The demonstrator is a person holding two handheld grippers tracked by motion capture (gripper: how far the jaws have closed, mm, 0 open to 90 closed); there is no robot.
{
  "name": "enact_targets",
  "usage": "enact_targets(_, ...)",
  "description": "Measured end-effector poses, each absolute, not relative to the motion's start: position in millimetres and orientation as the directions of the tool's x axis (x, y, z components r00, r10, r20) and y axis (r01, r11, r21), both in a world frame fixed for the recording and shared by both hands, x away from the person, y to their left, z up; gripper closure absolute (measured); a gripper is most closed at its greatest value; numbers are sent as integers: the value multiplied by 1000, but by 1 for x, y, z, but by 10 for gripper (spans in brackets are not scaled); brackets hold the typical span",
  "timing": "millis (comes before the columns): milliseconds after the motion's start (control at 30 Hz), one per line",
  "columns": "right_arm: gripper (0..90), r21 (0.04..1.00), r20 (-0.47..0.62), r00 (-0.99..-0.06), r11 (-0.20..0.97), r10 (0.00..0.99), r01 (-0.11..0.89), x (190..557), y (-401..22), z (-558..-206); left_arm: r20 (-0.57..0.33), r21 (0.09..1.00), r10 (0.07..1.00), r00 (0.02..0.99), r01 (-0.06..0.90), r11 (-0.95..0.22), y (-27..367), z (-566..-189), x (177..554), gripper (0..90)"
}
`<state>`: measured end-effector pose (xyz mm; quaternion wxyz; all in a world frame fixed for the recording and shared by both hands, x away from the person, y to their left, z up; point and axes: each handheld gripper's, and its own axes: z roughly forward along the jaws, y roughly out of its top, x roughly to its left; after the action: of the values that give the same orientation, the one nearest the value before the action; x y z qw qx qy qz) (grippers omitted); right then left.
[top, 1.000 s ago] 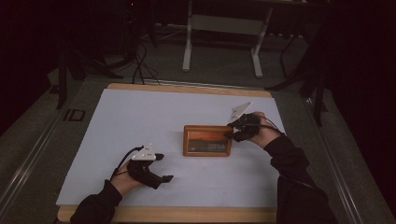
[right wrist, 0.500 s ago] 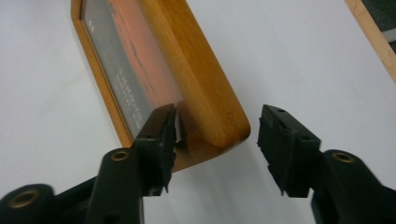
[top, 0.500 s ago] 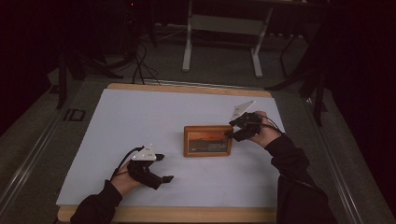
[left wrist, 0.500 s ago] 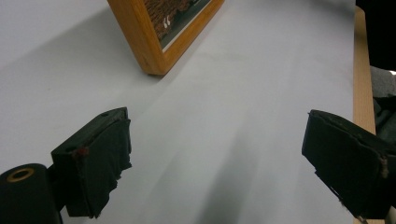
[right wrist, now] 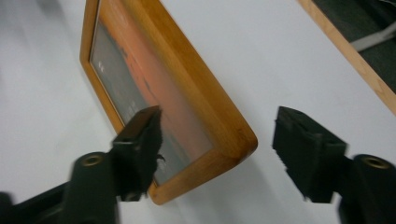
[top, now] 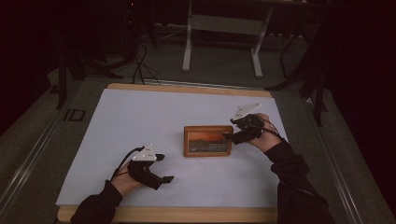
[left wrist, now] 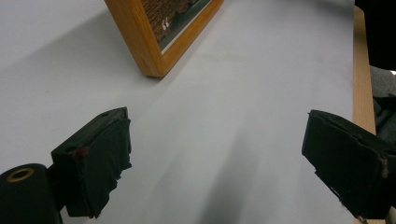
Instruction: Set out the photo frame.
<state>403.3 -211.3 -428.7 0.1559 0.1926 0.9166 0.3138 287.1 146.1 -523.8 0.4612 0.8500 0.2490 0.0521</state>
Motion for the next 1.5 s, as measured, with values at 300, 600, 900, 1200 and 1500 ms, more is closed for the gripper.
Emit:
enact_targets(300,131,677,-102,-862,670,496,305,394,-218,-435,-132,808,463,876,366,-462,144,-523,286,84)
enact_targets(600,139,673,-88,-854,663,513,329,382,-224,-458,-130,807,465,876,366,-463,144,-524,285,84)
enact_targets(900,139,683,-30,-850,632,526,367,375,-232,-487,-131,810,467,874,366,-458,145,-524,284,84)
enact_targets(1200,141,729,27,-835,560,550,393,360,-246,-506,-131,811,463,877,364,-459,146,-523,284,84)
enact_targets(1500,141,775,93,-820,475,565,416,346,-262,-515,-129,812,460,878,360,-459,146,-523,284,84)
